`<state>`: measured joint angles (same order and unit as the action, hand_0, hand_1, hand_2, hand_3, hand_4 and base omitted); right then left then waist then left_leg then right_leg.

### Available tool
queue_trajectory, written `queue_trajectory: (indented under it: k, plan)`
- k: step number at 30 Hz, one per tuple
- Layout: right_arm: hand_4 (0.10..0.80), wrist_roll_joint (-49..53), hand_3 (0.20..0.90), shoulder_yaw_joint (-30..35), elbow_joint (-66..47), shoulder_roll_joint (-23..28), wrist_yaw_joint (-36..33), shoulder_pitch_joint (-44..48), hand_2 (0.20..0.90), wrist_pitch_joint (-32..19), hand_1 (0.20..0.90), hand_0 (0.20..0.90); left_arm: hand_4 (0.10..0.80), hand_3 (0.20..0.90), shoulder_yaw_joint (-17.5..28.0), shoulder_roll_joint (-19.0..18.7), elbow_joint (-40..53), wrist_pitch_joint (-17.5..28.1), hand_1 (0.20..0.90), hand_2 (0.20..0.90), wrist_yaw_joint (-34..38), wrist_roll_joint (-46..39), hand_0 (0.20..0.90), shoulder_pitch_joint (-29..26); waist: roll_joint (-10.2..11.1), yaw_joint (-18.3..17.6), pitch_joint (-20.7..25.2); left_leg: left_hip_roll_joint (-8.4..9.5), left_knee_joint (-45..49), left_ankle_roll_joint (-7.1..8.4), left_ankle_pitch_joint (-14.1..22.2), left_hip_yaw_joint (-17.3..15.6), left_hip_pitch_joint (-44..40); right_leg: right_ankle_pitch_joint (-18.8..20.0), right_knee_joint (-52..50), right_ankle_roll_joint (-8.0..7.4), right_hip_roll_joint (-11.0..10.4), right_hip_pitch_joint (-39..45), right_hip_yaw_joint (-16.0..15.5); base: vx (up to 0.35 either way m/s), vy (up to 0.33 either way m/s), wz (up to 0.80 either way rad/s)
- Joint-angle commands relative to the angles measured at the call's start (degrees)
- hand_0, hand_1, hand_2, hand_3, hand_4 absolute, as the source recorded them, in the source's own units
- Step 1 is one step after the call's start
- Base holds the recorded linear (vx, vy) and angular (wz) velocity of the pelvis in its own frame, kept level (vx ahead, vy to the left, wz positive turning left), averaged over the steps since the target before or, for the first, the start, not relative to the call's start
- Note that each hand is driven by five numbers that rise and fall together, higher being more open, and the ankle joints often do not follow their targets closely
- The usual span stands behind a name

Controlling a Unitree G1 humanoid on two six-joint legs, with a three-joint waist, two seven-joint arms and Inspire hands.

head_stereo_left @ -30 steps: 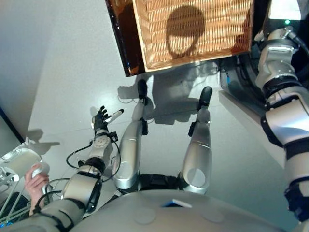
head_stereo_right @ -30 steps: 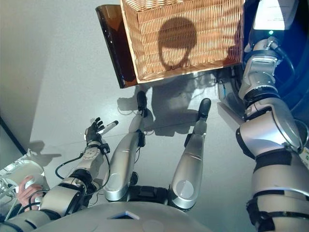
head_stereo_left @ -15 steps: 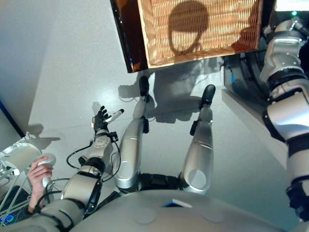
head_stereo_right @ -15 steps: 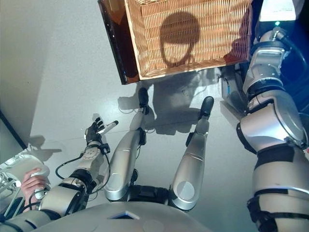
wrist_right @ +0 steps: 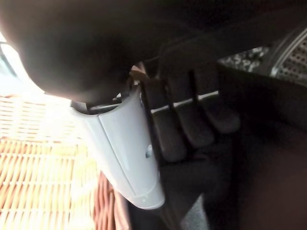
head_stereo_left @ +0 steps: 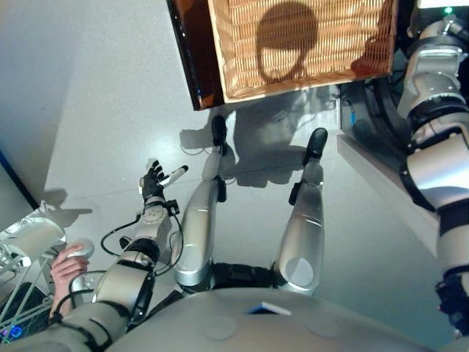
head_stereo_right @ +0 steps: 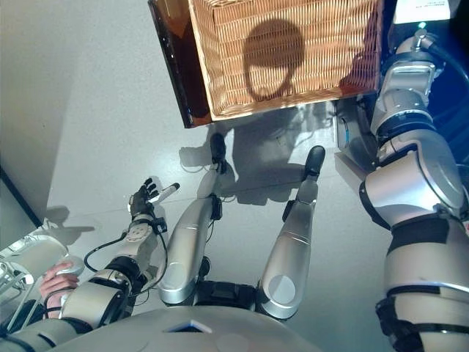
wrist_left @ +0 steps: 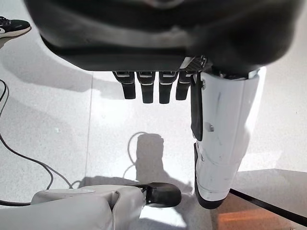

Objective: Pick up the clothes and place them into the washing machine

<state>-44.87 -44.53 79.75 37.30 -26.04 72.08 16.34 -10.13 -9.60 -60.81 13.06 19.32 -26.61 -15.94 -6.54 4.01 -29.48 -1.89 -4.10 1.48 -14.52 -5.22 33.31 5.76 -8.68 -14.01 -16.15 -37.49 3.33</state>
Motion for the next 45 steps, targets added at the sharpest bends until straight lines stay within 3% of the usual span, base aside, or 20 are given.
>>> queue_trajectory:
  k: [1,2,4,5,10,16,22,26,37,45]
  plan:
    - [0.3,12.8,0.2,7.2,3.2,3.6,-4.8,4.0,0.2,2.1,0.2,0.2,0.8,0.9,0.2,-2.5,-2.4,0.4,0.9,0.9,2.0,-1.3,0.9,3.2,0.0,-0.1,-0.2,-2.13,-0.9,7.16,0.5,-2.0,0.7,3.7,-0.4,3.76,0.0,-4.2,1.5,0.0,0.0,0.0]
    - [0.3,12.8,0.2,7.3,3.2,3.6,-4.8,4.0,0.2,2.0,0.2,0.2,0.8,0.9,0.2,-2.5,-2.4,0.4,0.9,0.9,2.0,-1.3,0.9,3.2,0.0,0.1,0.0,-2.21,-0.9,7.16,0.4,-2.1,0.9,4.0,-0.2,3.78,0.1,-4.5,1.6,0.0,0.0,0.0]
    - [0.3,25.2,0.2,15.0,2.5,3.8,-7.8,2.4,0.2,-2.3,0.2,0.2,0.8,0.9,-0.2,-2.7,-2.8,-0.2,0.9,0.9,1.7,-1.1,0.9,3.3,-0.1,-0.2,-0.1,-2.17,-0.9,7.1,0.5,-2.3,0.3,3.5,-0.5,3.71,0.0,-4.1,1.6,0.0,0.0,0.0]
    - [0.3,25.2,0.2,15.0,2.5,3.8,-7.8,2.4,0.2,-2.3,0.2,0.2,0.8,0.9,-0.2,-2.7,-2.8,-0.2,0.9,0.9,1.7,-1.1,0.9,3.3,-0.1,-0.1,0.0,-2.24,-0.9,7.1,0.4,-2.3,0.5,3.8,-0.4,3.73,0.1,-4.2,1.6,0.0,0.0,0.0]
    - [0.3,48.8,0.2,27.4,-1.0,4.5,-9.9,1.4,0.2,-11.6,0.2,0.2,0.8,0.9,0.4,-3.3,-4.0,-0.9,0.9,0.9,2.1,-1.9,0.9,3.3,0.0,-0.6,0.1,-2.28,-0.9,6.99,0.8,-2.9,0.0,3.7,-0.3,3.61,0.0,-4.1,1.9,0.0,0.0,0.0]
    - [0.3,60.5,0.2,31.4,-0.6,6.5,-10.9,3.2,0.2,-16.0,0.2,0.2,0.8,0.9,0.6,-4.0,-4.5,-1.2,0.9,0.9,2.4,-2.0,0.9,3.2,0.2,-0.7,0.2,-2.32,-0.9,6.98,0.9,-3.1,-0.1,3.6,-0.1,3.5,-0.1,-4.1,1.8,0.008,0.01,-0.04]
    - [0.3,85.3,0.2,42.0,-1.1,7.2,-8.8,3.8,0.2,-23.9,0.2,0.2,0.8,0.9,1.3,-4.2,-5.2,-2.2,0.9,0.9,2.0,-3.0,0.9,3.2,0.3,-1.3,0.5,-2.34,-0.9,6.89,1.3,-3.2,-0.6,3.2,0.0,3.39,-0.3,-3.6,1.8,0.006,0.003,0.0]
    - [0.3,96.3,0.2,46.8,-4.1,6.4,-5.8,1.5,0.2,-29.6,0.2,0.2,0.8,0.9,1.9,-4.0,-6.1,-2.7,0.9,0.9,1.3,-3.8,0.9,3.2,0.5,-1.7,0.9,-2.28,-0.9,6.87,1.6,-3.3,-0.9,3.0,0.1,3.29,-0.4,-3.4,1.8,0.0,0.0,0.0]
    - [0.3,116.3,0.2,60.4,-9.8,5.2,0.6,-11.2,0.2,-41.0,0.2,0.2,0.8,0.9,4.7,-3.0,-8.8,-3.6,0.9,0.9,0.1,-5.6,0.9,3.7,0.9,-3.4,2.5,-2.2,-0.9,6.86,2.0,-3.6,-1.6,2.4,0.2,3.22,-0.6,-2.6,1.9,0.009,0.001,0.01]
    - [0.3,118.4,0.2,63.9,-10.6,6.3,0.6,-15.2,0.2,-41.7,0.2,0.2,0.8,0.9,5.9,-3.4,-10.2,-3.8,0.9,0.9,0.2,-6.3,0.9,2.9,1.4,-4.0,3.3,-2.17,-0.9,6.92,2.3,-3.8,-1.8,2.1,0.4,3.25,-0.5,-2.5,2.3,0.005,0.001,0.0]
